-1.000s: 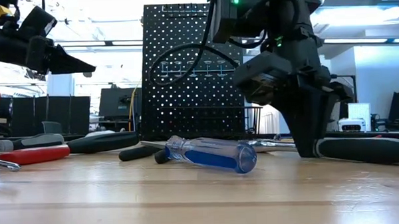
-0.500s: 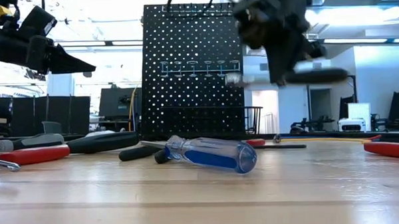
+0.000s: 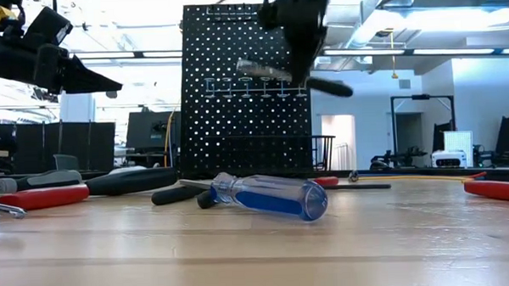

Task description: Hang tools onto peg board

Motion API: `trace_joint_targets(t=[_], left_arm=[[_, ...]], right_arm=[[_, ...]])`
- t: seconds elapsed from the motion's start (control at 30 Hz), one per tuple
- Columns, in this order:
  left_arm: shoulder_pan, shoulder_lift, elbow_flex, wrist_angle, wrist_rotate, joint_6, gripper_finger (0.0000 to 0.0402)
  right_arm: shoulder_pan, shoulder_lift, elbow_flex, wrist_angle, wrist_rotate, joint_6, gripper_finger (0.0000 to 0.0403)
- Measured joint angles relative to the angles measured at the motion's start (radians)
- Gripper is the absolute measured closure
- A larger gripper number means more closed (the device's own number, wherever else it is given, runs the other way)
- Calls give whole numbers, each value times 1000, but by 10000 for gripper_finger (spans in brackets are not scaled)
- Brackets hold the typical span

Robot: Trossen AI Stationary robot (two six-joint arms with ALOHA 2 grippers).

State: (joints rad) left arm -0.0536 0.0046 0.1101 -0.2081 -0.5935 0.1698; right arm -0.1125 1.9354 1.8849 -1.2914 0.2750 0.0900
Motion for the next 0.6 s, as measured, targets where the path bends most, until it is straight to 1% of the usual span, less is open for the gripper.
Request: trace_joint_targets(t=[0.13,0.23,0.37,0.6], left_arm=[[0,0,0,0,0,-2,402],[0,0,0,1,0,-2,402],[0,0,0,1,0,-2,402],[0,0,0,1,0,-2,401]], right_arm=[[-17,100,82,-61,177,-172,381],[-25,152,110,-52,247,-250,381],[-47,199,116,-7,265,-294,381],[-90,214,110,83,260,-301,378]])
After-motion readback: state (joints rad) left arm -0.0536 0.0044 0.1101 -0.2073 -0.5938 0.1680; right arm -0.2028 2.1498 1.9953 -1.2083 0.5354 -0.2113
